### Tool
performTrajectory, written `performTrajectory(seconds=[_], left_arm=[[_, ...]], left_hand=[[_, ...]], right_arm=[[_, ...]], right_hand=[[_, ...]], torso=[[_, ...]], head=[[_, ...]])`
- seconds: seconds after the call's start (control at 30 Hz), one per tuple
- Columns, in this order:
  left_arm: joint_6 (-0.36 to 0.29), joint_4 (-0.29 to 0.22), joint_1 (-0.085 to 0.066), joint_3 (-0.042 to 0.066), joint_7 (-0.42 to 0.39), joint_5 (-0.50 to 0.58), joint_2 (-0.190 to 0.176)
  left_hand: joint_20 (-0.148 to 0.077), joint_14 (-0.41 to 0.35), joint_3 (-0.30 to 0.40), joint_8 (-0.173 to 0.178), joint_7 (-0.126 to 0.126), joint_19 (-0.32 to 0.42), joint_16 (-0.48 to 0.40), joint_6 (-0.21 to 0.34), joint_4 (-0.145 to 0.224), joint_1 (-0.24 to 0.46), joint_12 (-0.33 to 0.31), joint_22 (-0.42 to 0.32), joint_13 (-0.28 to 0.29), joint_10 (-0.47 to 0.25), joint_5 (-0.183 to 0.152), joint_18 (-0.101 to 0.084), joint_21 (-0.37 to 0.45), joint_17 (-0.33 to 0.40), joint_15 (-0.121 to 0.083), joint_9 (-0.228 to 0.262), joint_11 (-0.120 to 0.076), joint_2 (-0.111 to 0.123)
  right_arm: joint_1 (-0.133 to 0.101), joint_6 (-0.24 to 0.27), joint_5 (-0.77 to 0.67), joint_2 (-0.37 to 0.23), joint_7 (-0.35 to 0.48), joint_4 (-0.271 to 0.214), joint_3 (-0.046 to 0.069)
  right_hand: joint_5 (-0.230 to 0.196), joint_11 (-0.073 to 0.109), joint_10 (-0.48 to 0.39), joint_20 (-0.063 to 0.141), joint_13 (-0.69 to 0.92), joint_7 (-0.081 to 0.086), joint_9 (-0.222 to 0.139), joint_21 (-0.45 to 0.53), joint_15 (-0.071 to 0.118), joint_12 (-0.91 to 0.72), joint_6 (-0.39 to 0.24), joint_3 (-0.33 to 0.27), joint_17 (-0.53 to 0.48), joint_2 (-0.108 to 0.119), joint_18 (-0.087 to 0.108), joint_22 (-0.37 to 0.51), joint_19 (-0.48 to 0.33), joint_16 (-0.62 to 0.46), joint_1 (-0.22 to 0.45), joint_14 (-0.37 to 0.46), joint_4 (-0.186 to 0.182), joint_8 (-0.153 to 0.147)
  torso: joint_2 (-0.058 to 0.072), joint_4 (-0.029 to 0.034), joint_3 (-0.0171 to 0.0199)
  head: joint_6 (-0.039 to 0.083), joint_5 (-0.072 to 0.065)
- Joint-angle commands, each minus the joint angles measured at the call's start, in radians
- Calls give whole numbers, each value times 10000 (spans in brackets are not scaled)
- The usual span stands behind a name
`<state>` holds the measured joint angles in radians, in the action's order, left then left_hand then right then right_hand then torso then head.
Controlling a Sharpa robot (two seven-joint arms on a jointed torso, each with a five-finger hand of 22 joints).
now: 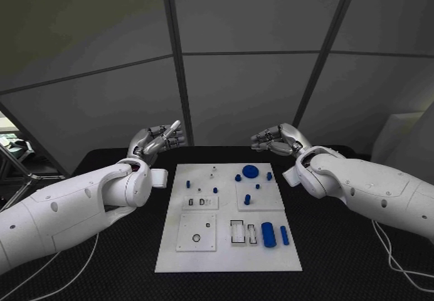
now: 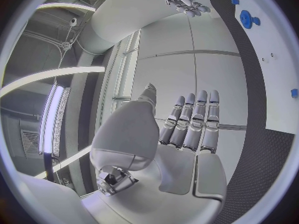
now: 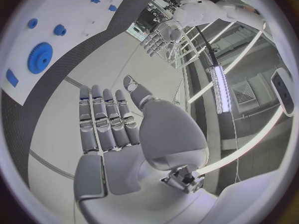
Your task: Assemble the parts on the task board
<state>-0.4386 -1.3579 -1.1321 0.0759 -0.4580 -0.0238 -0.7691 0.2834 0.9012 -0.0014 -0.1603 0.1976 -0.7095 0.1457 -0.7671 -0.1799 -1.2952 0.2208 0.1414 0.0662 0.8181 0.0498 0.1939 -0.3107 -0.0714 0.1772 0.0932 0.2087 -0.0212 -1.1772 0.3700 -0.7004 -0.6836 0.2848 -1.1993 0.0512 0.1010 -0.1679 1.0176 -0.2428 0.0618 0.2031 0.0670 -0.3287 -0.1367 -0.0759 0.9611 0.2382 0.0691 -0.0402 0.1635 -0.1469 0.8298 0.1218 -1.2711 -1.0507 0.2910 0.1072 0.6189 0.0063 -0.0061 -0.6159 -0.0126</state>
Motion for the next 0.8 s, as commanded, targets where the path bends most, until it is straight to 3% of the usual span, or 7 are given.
performTrajectory(seconds=[0.03,0.17,0.43,0.53,0.57,0.67,0.8], left_arm=[[327,-457,-18,15,-31,-401,-253],[353,-1143,-15,18,-32,-513,-636],[406,-2099,3,22,-22,-574,-1051],[428,-2296,9,22,-8,-579,-1118],[434,-2353,10,23,-3,-580,-1136],[452,-2507,13,24,19,-582,-1179],[468,-2657,14,34,34,-590,-1211]], left_hand=[[-37,267,-35,-20,437,-273,38,-146,147,-98,-12,30,-17,174,56,-113,-154,-33,-45,10,-15,-19],[-96,518,-103,-10,414,-579,13,-273,302,-153,-60,57,-17,336,64,-107,-320,-45,-105,5,-67,-65],[-165,769,-173,-32,371,-796,-37,-489,508,-222,-90,48,-11,589,73,-107,-428,-56,-174,30,-133,-134],[-167,775,-176,-33,368,-806,-43,-500,517,-224,-92,47,-11,600,74,-107,-434,-56,-176,33,-135,-139],[-168,776,-176,-33,368,-808,-44,-502,518,-224,-93,47,-11,601,74,-107,-434,-55,-176,33,-135,-140],[-168,777,-178,-34,367,-812,-47,-505,522,-225,-94,47,-11,604,74,-107,-436,-55,-177,34,-136,-141],[-170,776,-181,-34,367,-819,-53,-510,528,-226,-97,47,-12,609,75,-107,-440,-54,-177,35,-137,-141]], right_arm=[[-190,-440,-2257,-59,-606,-147,9],[-372,-608,-3900,-159,-1191,-364,11],[-485,-1134,-6491,-249,-2400,-728,14],[-496,-1379,-7172,-232,-2780,-812,15],[-499,-1463,-7370,-224,-2900,-841,15],[-516,-1664,-7854,-192,-3204,-918,15],[-547,-1704,-8206,-138,-3408,-1013,16]], right_hand=[[229,285,856,585,28,-203,13,-1317,539,96,660,326,188,357,182,-571,1549,294,-320,-1446,-29,-138],[509,491,1207,987,16,-351,9,-2547,923,134,964,383,415,658,152,-1264,2092,625,-366,-2575,-26,-193],[551,795,1554,1415,19,-558,6,-4172,1407,143,1309,534,1154,941,206,-2164,2989,1693,-152,-4551,-30,-289],[515,847,1565,1498,14,-614,-10,-4983,1522,161,1414,794,2141,1142,159,-2655,3163,3158,163,-4506,-2,-429],[506,857,1551,1509,16,-628,-8,-5284,1512,156,1433,864,2340,1125,136,-2988,3272,3449,217,-4581,-30,-427],[393,890,1444,1525,29,-636,-13,-7374,1476,139,1419,1019,3301,1235,-218,-5729,4239,4967,418,-4519,-27,-444],[381,851,1410,1441,32,-621,-9,-8702,1458,149,1397,1165,4964,1286,-485,-7540,4688,6723,514,-4402,-45,-433]], torso=[[356,87,-3],[626,159,-35],[1055,326,-57],[1192,371,-57],[1228,381,-59],[1344,405,-67],[1453,421,-61]], head=[[88,-64],[160,-175],[264,-318],[327,-363],[345,-386],[374,-449],[380,-468]])
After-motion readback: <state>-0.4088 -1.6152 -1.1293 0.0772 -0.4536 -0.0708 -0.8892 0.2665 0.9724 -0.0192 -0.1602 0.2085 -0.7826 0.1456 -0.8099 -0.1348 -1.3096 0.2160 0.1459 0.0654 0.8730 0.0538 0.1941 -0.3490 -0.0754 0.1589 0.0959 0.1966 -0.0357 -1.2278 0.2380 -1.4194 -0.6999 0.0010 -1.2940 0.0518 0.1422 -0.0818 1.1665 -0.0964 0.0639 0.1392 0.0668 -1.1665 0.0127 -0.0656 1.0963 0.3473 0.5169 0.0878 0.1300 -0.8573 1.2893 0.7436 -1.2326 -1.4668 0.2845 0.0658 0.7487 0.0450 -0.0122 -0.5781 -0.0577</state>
